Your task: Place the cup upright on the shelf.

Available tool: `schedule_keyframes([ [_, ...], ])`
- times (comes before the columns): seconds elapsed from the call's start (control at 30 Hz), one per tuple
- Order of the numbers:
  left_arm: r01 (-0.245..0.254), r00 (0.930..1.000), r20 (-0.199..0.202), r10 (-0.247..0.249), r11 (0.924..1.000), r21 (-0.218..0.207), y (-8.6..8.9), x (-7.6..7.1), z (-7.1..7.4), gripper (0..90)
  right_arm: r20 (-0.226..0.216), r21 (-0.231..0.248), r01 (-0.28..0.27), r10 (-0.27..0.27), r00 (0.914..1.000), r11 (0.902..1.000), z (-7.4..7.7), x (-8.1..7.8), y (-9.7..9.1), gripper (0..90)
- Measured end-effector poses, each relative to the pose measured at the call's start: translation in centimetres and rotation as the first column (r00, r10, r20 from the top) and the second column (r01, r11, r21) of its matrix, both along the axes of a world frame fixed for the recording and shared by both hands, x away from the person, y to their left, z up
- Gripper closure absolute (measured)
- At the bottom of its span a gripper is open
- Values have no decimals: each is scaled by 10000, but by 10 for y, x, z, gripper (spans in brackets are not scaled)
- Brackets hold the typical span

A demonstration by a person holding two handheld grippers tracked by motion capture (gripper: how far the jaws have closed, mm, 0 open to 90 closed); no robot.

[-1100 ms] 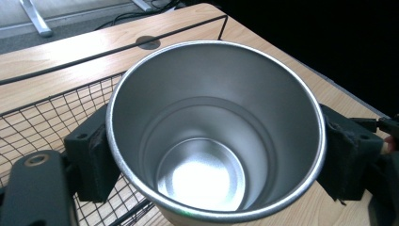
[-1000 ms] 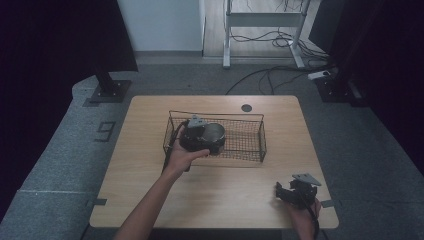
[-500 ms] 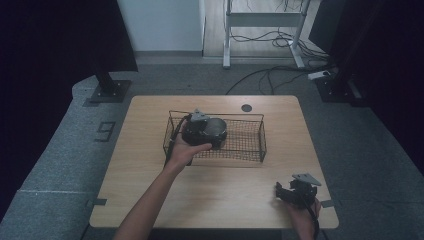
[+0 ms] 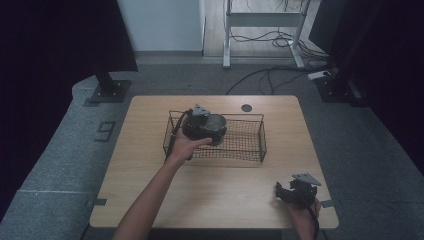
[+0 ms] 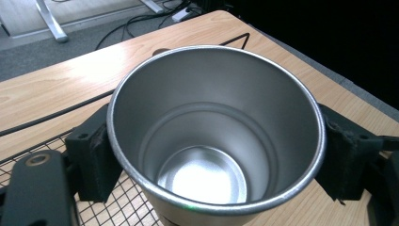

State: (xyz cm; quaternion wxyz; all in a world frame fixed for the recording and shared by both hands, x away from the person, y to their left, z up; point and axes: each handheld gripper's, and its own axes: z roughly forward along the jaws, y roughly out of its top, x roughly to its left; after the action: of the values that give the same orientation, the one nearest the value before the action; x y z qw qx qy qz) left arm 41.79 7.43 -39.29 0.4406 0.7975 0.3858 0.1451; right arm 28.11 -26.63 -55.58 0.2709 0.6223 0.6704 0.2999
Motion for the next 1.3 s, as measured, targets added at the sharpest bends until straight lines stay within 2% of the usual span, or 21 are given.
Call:
schedule_keyframes([
  [0.47, -107, 9995, -295, 113, 9997, 212, -10, 19, -14, 162, -11, 3, -4, 4, 10000, 10000, 0, 0, 0, 119],
  [0.77, -87, 9996, -275, 95, 9995, 293, -18, 28, -18, 162, -12, 6, -3, 3, 10000, 10000, 0, 0, 0, 119],
  [1.3, -115, 9977, -662, 149, 9986, 509, -30, 39, -42, 162, -9, 2, -5, 5, 10000, 10000, 0, 0, 0, 119],
])
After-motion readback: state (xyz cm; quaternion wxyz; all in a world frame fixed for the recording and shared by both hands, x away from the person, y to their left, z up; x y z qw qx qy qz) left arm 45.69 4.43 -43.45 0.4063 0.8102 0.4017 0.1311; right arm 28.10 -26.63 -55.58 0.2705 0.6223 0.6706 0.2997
